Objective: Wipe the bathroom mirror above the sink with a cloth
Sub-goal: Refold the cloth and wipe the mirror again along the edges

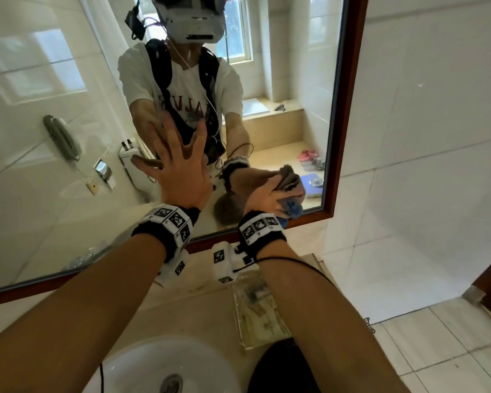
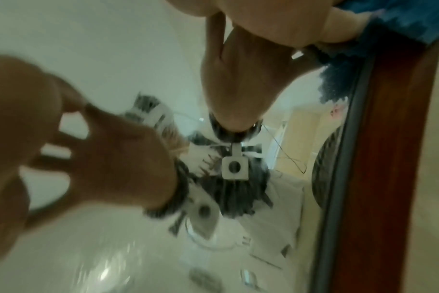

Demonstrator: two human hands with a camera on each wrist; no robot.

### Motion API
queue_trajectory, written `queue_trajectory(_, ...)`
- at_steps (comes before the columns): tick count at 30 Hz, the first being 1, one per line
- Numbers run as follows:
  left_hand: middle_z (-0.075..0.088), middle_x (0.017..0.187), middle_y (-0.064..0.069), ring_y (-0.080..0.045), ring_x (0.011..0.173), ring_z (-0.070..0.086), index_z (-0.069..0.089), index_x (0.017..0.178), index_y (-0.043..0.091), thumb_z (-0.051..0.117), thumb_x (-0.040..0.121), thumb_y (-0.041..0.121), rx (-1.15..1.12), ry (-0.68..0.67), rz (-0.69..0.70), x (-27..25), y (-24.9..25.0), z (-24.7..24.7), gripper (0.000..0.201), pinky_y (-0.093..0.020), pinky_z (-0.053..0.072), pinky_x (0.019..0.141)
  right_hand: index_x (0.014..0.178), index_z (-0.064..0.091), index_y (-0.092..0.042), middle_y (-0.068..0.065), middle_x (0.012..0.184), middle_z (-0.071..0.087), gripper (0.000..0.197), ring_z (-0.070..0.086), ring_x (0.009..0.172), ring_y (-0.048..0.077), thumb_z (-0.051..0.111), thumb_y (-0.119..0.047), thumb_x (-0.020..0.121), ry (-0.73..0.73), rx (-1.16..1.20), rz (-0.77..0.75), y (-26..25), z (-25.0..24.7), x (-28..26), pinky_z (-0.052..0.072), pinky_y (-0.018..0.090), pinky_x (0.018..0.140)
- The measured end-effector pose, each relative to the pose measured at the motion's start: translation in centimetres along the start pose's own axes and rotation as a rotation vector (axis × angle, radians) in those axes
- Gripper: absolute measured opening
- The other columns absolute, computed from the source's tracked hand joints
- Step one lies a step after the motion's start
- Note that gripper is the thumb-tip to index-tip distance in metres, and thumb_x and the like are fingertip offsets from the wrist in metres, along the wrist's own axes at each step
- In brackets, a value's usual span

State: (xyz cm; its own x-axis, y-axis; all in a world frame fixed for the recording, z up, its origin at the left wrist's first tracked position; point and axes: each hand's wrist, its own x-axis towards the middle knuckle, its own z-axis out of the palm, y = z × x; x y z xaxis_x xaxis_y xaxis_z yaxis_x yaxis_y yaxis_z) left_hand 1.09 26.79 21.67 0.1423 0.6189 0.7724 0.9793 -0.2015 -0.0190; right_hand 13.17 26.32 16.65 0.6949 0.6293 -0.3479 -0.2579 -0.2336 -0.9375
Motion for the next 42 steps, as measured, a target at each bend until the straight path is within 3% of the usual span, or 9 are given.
queue_trajectory(2,0.005,0.161,-0.026,-0.053,0.145,0.004,0.008,0.155,0.038,0.026,0.099,0.037,-0.015,-0.007,0.008,-0.1,0.0,0.0,0.059,-0.084,0.014,0.095,0.155,-0.007,-0.020,0.020,0.161,-0.007,0.063,0.012,0.143,0.050,0.022,-0.044,0.105,0.037,-0.045,-0.040,-0.8,-2.0,1.6,0.011,0.057,0.118)
queue_trajectory(5,0.004,0.161,-0.026,-0.053,0.145,0.003,0.008,0.155,0.038,0.024,0.099,0.039,-0.021,-0.005,-0.004,-0.1,0.0,0.2,0.059,-0.085,0.012,0.096,0.156,-0.005,-0.019,0.015,0.162,-0.006,0.061,0.001,0.148,0.039,-0.003,-0.047,0.101,-0.063,-0.068,-0.106,-1.2,-5.0,3.4,0.003,0.050,0.120)
queue_trajectory(7,0.004,0.160,-0.027,-0.053,0.145,0.003,0.008,0.155,0.037,0.028,0.099,0.038,-0.008,-0.006,-0.012,-0.1,0.2,0.3,0.060,-0.085,0.012,0.096,0.156,-0.006,-0.018,0.016,0.162,-0.006,0.064,-0.004,0.148,0.036,-0.007,-0.049,0.100,-0.051,-0.025,-0.080,-1.6,-5.8,4.1,-0.003,0.048,0.120)
queue_trajectory(11,0.005,0.159,-0.029,-0.055,0.144,0.006,0.007,0.156,0.036,0.028,0.098,0.040,0.005,0.001,-0.017,-0.1,0.5,0.6,0.062,-0.085,0.014,0.096,0.154,-0.010,-0.009,0.023,0.160,-0.003,0.079,0.004,0.147,0.042,0.018,-0.059,0.100,0.096,0.091,0.075,-4.7,-5.4,2.9,0.003,0.048,0.119)
queue_trajectory(15,0.003,0.159,-0.030,-0.056,0.143,0.004,0.005,0.155,0.037,0.041,0.097,0.043,-0.017,-0.001,-0.024,-0.1,0.5,1.0,0.069,-0.085,0.014,0.094,0.153,-0.016,-0.021,0.024,0.160,-0.008,0.074,-0.006,0.146,0.045,0.017,-0.060,0.099,0.059,0.088,-0.111,-7.2,-4.2,1.2,-0.001,0.058,0.117)
queue_trajectory(18,0.002,0.159,-0.029,-0.056,0.143,0.002,0.006,0.155,0.037,0.031,0.095,0.047,-0.039,-0.008,-0.007,-0.2,0.8,0.9,0.066,-0.086,0.012,0.094,0.151,-0.020,-0.028,0.024,0.159,-0.014,0.077,-0.017,0.145,0.043,0.023,-0.063,0.097,0.088,0.051,-0.220,-9.3,-3.3,0.5,-0.002,0.063,0.116)
queue_trajectory(28,0.008,0.161,-0.025,-0.053,0.144,0.009,0.010,0.155,0.036,0.054,0.092,0.040,0.004,0.050,-0.012,-0.1,0.4,0.7,0.077,-0.085,0.018,0.094,0.153,0.002,-0.039,0.014,0.162,-0.013,0.062,-0.024,0.144,0.039,0.018,-0.055,0.095,0.063,-0.340,-1.064,-18.9,-1.5,-3.2,-0.008,0.070,0.109)
queue_trajectory(35,0.005,0.161,-0.023,-0.051,0.145,0.007,0.010,0.155,0.037,0.063,0.086,0.034,0.005,0.079,-0.009,0.0,0.3,1.2,0.088,-0.085,0.018,0.094,0.152,0.006,-0.041,0.020,0.161,-0.003,0.056,-0.012,0.146,0.044,0.028,-0.046,0.101,0.235,-0.610,-1.285,-17.5,-2.1,-1.1,-0.002,0.071,0.110)
queue_trajectory(42,0.000,0.162,-0.022,-0.050,0.146,0.001,0.008,0.155,0.037,0.064,0.087,0.033,0.005,0.074,-0.015,0.0,0.3,1.6,0.088,-0.085,0.012,0.097,0.148,-0.011,-0.044,0.022,0.161,0.005,0.059,-0.008,0.145,0.049,0.017,-0.049,0.096,0.181,-0.774,-1.302,-10.4,-3.0,1.4,-0.004,0.072,0.107)
